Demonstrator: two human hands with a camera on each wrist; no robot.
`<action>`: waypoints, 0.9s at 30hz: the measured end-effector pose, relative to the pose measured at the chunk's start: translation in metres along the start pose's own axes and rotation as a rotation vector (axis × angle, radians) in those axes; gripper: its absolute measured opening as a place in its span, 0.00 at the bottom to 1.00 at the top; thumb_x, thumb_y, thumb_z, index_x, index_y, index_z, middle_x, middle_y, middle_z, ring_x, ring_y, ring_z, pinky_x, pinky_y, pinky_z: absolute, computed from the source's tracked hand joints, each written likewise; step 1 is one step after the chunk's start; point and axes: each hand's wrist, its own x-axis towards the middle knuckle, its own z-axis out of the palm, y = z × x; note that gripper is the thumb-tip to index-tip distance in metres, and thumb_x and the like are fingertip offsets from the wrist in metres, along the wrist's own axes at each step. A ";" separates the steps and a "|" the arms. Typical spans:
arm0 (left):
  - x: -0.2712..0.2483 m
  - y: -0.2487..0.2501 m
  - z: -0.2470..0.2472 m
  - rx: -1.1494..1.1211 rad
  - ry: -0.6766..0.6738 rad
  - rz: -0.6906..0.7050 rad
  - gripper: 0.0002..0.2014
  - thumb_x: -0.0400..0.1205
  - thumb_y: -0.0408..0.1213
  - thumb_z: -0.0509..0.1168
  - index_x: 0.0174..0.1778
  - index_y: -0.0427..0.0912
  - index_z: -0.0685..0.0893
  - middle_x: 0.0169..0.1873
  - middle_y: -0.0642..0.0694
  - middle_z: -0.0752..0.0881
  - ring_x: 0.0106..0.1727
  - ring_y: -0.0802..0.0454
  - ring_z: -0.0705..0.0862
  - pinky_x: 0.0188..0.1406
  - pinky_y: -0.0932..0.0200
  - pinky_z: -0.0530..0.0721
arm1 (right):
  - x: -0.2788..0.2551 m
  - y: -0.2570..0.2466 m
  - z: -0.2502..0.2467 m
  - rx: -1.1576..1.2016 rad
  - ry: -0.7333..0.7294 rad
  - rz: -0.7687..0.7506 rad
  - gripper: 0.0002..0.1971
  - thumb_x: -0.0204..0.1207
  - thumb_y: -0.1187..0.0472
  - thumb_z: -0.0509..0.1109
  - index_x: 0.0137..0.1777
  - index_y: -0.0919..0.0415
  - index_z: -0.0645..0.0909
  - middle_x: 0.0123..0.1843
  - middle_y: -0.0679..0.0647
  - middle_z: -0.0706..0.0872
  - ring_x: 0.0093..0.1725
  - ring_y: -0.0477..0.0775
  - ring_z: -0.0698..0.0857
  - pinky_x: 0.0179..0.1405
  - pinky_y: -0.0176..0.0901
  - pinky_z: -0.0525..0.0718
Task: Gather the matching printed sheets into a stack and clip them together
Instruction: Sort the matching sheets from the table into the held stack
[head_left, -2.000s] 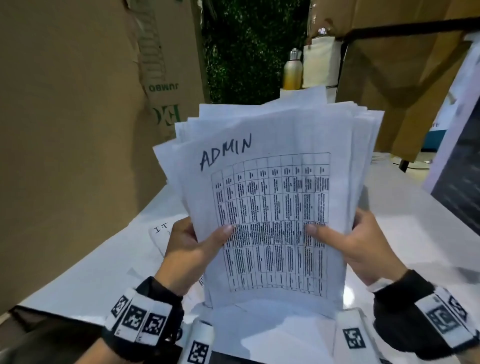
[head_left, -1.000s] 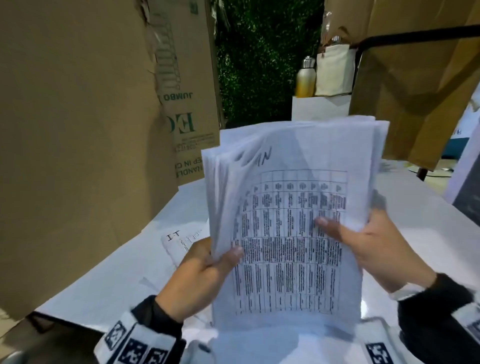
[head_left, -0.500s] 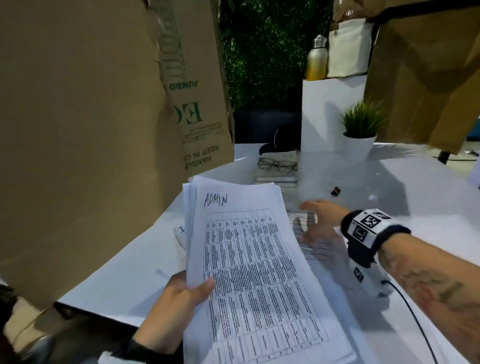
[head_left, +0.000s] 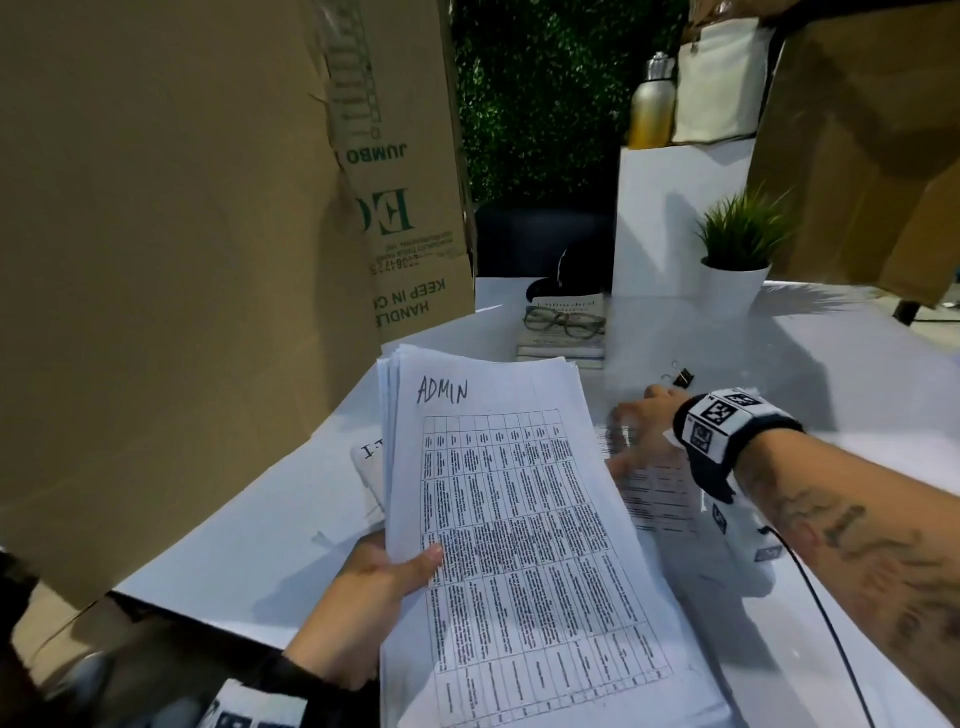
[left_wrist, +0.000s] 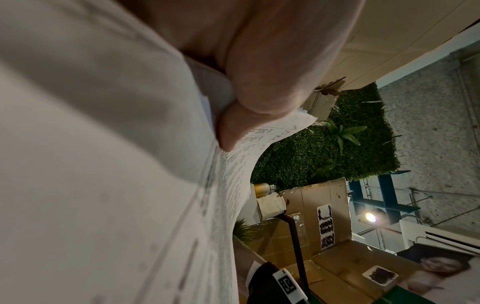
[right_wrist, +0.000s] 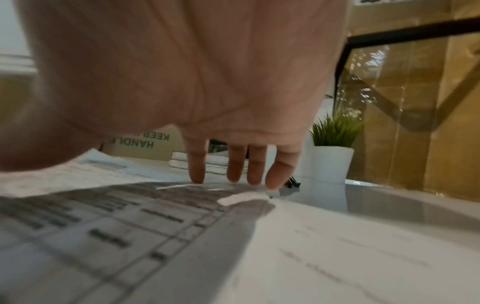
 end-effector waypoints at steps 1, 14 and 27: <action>0.000 -0.001 0.000 -0.003 -0.005 0.002 0.16 0.75 0.35 0.76 0.58 0.34 0.89 0.51 0.34 0.94 0.55 0.32 0.92 0.68 0.30 0.82 | 0.004 0.001 0.001 0.018 0.049 -0.019 0.48 0.44 0.18 0.66 0.65 0.42 0.76 0.66 0.55 0.75 0.69 0.64 0.75 0.70 0.61 0.75; 0.003 -0.002 0.002 -0.062 -0.025 0.030 0.10 0.83 0.23 0.65 0.56 0.33 0.89 0.49 0.36 0.95 0.52 0.36 0.93 0.64 0.37 0.85 | 0.007 0.013 0.001 0.205 -0.012 -0.081 0.44 0.44 0.32 0.84 0.60 0.45 0.73 0.52 0.46 0.80 0.54 0.55 0.81 0.50 0.47 0.80; 0.001 0.000 0.005 -0.308 -0.001 0.053 0.21 0.75 0.29 0.71 0.66 0.35 0.85 0.60 0.36 0.92 0.65 0.31 0.87 0.75 0.32 0.75 | -0.044 0.048 -0.004 1.020 0.159 -0.267 0.19 0.59 0.62 0.86 0.50 0.62 0.88 0.47 0.63 0.93 0.47 0.66 0.92 0.52 0.59 0.89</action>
